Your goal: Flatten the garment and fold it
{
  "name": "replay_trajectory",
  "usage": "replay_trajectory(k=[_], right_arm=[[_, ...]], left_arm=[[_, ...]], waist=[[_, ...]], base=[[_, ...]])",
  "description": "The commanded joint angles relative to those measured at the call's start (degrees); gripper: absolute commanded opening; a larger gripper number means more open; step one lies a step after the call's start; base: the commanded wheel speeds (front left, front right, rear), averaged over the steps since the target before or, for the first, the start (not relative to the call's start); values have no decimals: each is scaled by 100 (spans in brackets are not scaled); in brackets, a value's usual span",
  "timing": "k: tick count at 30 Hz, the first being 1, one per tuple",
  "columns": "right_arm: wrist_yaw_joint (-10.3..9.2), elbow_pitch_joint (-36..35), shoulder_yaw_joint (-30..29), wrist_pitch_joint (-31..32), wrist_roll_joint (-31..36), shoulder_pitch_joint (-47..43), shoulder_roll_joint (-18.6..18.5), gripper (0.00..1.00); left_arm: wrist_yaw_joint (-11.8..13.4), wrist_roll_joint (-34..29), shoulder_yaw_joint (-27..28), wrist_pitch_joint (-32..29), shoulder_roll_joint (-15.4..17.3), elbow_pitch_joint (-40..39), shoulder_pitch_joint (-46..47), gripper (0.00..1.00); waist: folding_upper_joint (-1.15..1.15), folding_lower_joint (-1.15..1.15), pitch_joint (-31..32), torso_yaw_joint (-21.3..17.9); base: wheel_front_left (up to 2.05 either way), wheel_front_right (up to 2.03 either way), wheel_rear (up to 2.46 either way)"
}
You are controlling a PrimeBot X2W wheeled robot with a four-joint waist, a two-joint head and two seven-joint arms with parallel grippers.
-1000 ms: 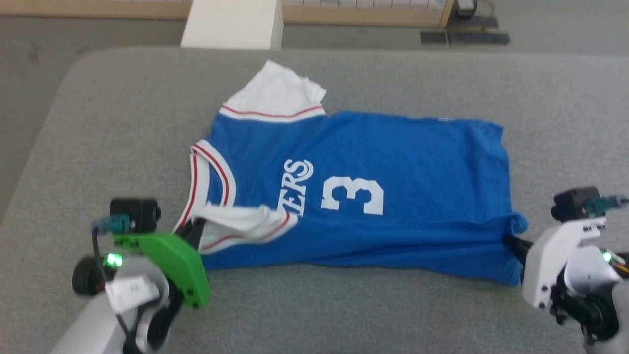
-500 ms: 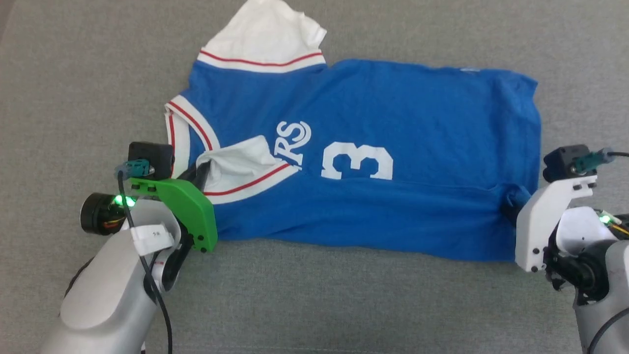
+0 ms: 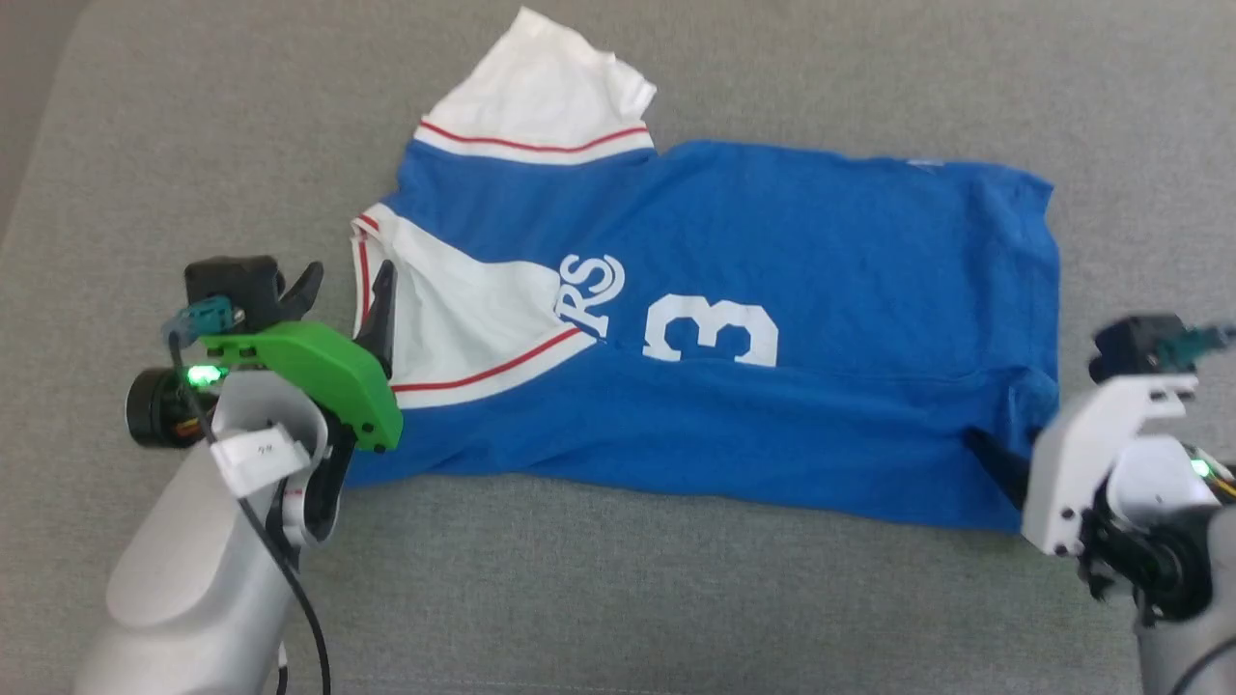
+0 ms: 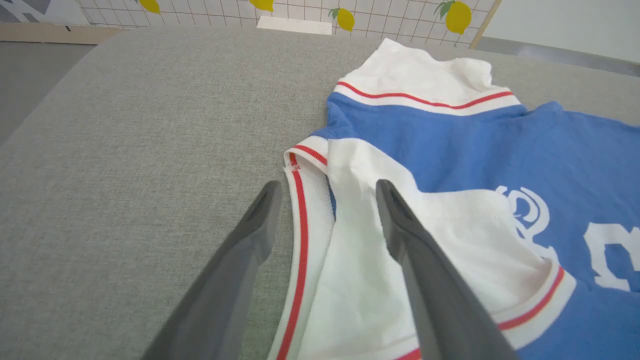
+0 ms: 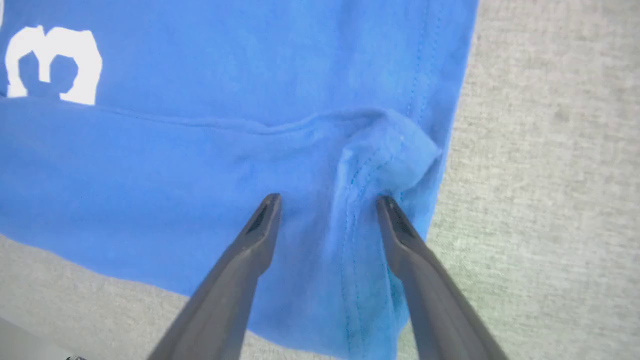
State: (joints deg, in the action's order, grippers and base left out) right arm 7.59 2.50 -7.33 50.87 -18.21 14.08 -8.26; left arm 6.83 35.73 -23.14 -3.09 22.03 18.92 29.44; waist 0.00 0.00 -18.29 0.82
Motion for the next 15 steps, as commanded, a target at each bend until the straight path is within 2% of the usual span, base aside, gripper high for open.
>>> replay_trajectory(k=[1, 7, 10, 15], right_arm=[[-10, -52, -108, -57, -33, -182, 27, 100], [-10, -446, -551, -70, -47, -592, 150, 100], [-10, -668, -732, -44, -57, -769, 233, 100], [-10, -929, -885, 42, -38, -930, 382, 100]], left_arm=[[91, 67, 22, 2, 49, -119, -204, 100], [582, 293, -60, -1046, 295, -739, -1014, 100], [958, 429, -114, -1827, 490, -1187, -1420, 100], [1265, 522, -127, -2313, 612, -1580, -1683, 100]], waist=[[0, 0, 333, 47], [0, 0, 686, 110], [0, 0, 773, 103], [0, 0, 766, 33]], base=[[0, 0, 0], [0, 0, 0], [0, 0, 0], [0, 0, 0]])
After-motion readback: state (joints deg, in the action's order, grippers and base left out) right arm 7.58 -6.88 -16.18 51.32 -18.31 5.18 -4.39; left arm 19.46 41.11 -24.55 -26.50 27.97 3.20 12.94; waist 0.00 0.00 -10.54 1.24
